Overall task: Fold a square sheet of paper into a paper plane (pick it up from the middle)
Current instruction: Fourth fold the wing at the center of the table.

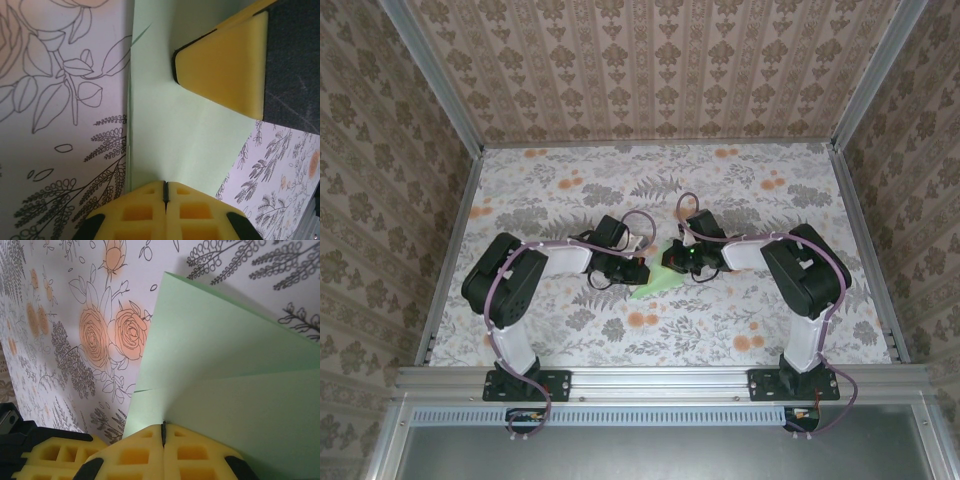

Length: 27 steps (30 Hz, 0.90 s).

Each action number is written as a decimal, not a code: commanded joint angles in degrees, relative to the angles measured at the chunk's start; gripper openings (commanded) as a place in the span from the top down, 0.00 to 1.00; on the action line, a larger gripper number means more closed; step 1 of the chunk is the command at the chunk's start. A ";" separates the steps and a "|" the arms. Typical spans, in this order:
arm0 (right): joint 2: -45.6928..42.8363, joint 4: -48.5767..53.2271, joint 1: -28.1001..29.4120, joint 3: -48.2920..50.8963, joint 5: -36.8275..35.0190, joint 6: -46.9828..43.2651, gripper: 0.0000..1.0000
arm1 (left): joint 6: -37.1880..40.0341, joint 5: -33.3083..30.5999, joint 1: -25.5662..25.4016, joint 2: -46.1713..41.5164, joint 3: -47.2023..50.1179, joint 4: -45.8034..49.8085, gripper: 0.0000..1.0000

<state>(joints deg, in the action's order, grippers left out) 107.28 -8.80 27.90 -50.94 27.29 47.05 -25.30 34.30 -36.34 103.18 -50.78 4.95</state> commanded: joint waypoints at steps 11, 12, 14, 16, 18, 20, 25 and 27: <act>4.66 7.26 -0.04 1.88 -7.29 2.16 0.97 | -27.48 -10.14 -5.42 -7.40 5.22 -11.87 0.89; 4.70 7.26 -0.04 1.98 -7.44 2.56 0.97 | -29.17 -11.36 -5.77 -7.16 5.74 -12.42 0.89; 4.93 7.22 -0.04 2.29 -7.71 3.00 0.97 | -31.68 -12.59 -6.28 -6.53 6.93 -14.88 0.90; 5.00 7.13 -0.04 2.58 -7.90 3.35 0.97 | -33.48 -13.14 -6.63 -5.93 7.62 -16.23 0.91; 5.18 6.87 -0.04 2.86 -7.96 3.62 0.97 | -34.22 -13.21 -6.77 -5.43 7.78 -16.93 0.91; 5.30 6.72 -0.06 3.04 -8.01 3.74 0.97 | -34.71 -13.56 -6.97 -5.25 7.91 -16.60 0.91; 5.52 7.16 -0.06 3.13 -8.23 3.91 0.97 | -37.54 -14.79 -7.08 -5.17 10.20 -16.90 0.90; 5.74 7.59 -0.06 2.96 -8.57 3.77 0.97 | -38.19 -15.04 -7.08 -5.17 11.03 -16.97 0.90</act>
<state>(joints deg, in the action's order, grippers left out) 107.66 -9.08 27.90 -50.87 26.76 50.17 -60.53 20.71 -42.96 97.56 -41.36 -11.27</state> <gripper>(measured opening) 0.061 0.095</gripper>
